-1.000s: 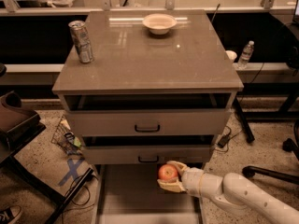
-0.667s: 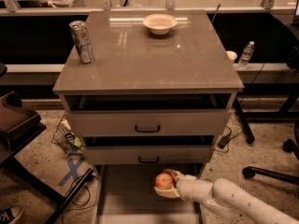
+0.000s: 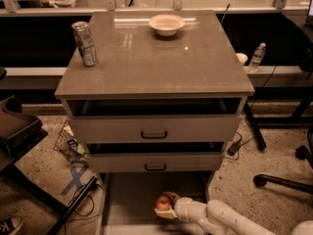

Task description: Place apple into bottom drawer

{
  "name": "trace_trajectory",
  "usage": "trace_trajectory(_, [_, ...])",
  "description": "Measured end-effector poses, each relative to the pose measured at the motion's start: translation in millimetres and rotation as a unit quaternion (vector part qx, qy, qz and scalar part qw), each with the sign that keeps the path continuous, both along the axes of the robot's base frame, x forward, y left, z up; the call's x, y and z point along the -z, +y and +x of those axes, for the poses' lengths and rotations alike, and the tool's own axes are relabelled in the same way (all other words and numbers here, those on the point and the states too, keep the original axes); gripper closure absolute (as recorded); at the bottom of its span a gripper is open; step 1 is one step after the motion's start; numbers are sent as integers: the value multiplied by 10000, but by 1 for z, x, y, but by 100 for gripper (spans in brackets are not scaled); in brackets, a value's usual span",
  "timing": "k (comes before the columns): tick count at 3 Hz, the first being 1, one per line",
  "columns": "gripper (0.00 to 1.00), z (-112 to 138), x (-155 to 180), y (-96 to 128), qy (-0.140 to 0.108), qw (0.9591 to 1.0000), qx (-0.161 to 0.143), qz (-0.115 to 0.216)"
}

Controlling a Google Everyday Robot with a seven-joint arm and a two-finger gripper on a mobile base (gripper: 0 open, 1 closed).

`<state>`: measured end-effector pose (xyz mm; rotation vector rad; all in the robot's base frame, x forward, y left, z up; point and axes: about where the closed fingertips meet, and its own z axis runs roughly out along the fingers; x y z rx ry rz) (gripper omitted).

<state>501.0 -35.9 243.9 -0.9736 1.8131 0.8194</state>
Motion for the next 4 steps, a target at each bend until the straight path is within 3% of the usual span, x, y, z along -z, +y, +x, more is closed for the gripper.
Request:
trace_trajectory(2, [100, 23, 79, 34, 354, 9976, -169, -576])
trace_trajectory(3, [97, 21, 111, 47, 637, 9933, -387, -887])
trace_trajectory(4, [75, 20, 109, 47, 621, 9937, -366, -853])
